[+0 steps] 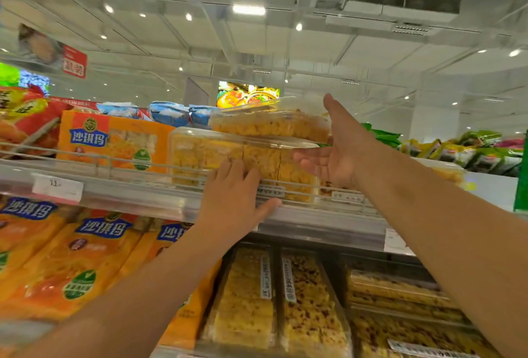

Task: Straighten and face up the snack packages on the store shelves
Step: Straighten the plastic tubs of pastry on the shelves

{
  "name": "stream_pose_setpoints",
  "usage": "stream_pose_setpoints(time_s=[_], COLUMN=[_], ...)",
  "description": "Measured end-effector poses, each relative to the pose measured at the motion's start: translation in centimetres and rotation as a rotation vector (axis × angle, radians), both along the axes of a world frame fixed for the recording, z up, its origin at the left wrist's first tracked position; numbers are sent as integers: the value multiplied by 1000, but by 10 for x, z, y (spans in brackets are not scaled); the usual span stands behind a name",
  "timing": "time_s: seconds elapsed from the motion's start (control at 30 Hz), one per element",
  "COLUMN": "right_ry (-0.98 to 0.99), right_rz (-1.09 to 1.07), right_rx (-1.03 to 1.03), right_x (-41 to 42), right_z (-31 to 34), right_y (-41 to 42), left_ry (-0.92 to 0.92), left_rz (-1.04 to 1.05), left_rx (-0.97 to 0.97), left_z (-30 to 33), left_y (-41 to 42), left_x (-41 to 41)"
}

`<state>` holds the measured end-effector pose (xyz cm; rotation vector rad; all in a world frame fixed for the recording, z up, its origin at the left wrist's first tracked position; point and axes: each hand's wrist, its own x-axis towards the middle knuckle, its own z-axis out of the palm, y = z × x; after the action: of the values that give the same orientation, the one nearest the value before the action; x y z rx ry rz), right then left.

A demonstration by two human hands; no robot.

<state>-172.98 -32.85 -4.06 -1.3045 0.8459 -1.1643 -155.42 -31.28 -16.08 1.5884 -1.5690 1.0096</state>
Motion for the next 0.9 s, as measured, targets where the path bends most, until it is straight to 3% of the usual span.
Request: stream_pose_setpoints(time_s=[0.27,0.4,0.47,0.57,0.63,0.77,0.9], right_ry=[-218,-205,-194,-165,-108,-24,2], right_rz=[65,76,87,101,108,136,190], right_rx=[-3,-75,-113,-191,-247,-324,-362], right_x=[7,-9,-28,-68,-97,-159,-221], right_z=[11,7,4,-4,-9,-25,-36], right_y=[4,3,5,11,18,25,23], left_ry=[41,195,530,1243,1477,1566,1431], left_rz=[-11,-146,-433,-930,-1187,-1413,-1338], left_rx=[18,58,56,-8,0,172,255], left_z=[-2,3,18,51,67,76,65], left_y=[-3,0,7,23,31,40,31], left_x=[0,1,0,-6,-11,-28,-61])
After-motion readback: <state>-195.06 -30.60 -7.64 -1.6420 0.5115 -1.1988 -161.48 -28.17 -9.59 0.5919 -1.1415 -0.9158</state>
